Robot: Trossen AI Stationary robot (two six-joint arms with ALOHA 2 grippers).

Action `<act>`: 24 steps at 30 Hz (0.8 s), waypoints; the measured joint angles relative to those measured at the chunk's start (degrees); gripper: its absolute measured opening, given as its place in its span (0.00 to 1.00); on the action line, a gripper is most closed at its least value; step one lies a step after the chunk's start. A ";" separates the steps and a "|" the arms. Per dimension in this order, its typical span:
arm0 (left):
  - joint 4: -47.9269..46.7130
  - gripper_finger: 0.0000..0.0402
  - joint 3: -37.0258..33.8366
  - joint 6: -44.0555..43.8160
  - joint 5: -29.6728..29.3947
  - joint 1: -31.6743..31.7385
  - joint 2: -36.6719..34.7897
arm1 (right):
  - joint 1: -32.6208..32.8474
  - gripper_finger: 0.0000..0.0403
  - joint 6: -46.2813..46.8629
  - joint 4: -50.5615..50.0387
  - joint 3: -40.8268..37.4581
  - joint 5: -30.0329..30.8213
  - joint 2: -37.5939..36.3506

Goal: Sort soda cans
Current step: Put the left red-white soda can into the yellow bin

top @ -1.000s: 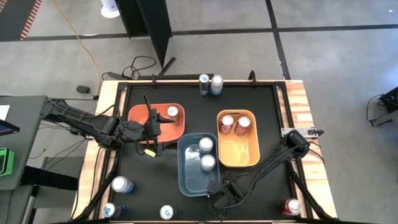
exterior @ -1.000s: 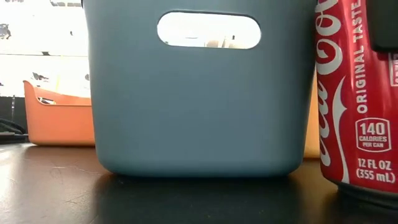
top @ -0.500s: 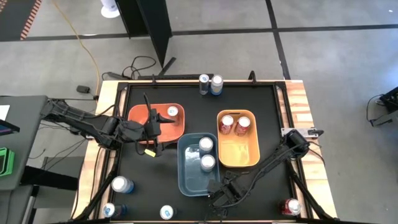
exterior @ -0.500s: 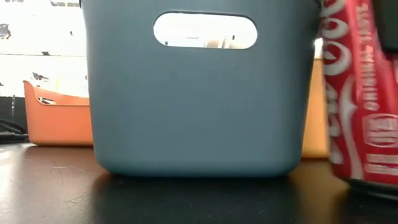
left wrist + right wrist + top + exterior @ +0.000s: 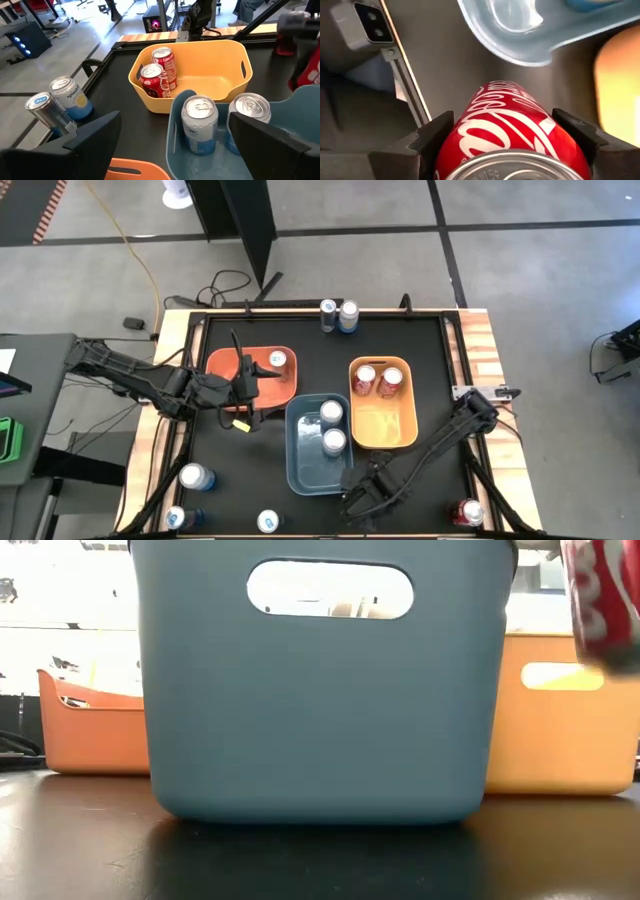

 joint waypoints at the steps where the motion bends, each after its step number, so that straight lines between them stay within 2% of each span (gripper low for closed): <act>1: 0.00 0.91 0.00 0.00 0.00 0.01 0.00 | -0.10 0.74 -0.24 -2.12 1.60 0.72 0.00; 5: -0.02 0.91 0.00 0.01 0.00 0.01 0.00 | -1.01 0.74 -1.58 -8.85 9.09 4.89 0.00; 11: -0.02 0.91 0.02 0.01 0.00 0.01 0.00 | -4.41 0.74 -8.26 -8.87 15.72 10.15 -1.37; 18: -0.34 0.91 0.02 0.01 -0.05 0.01 0.00 | -10.92 0.74 -12.23 -8.89 16.26 15.03 -3.19; 24: -0.46 0.91 0.02 0.03 -0.07 0.01 0.00 | -17.76 0.74 -17.86 -8.94 16.24 15.38 -3.45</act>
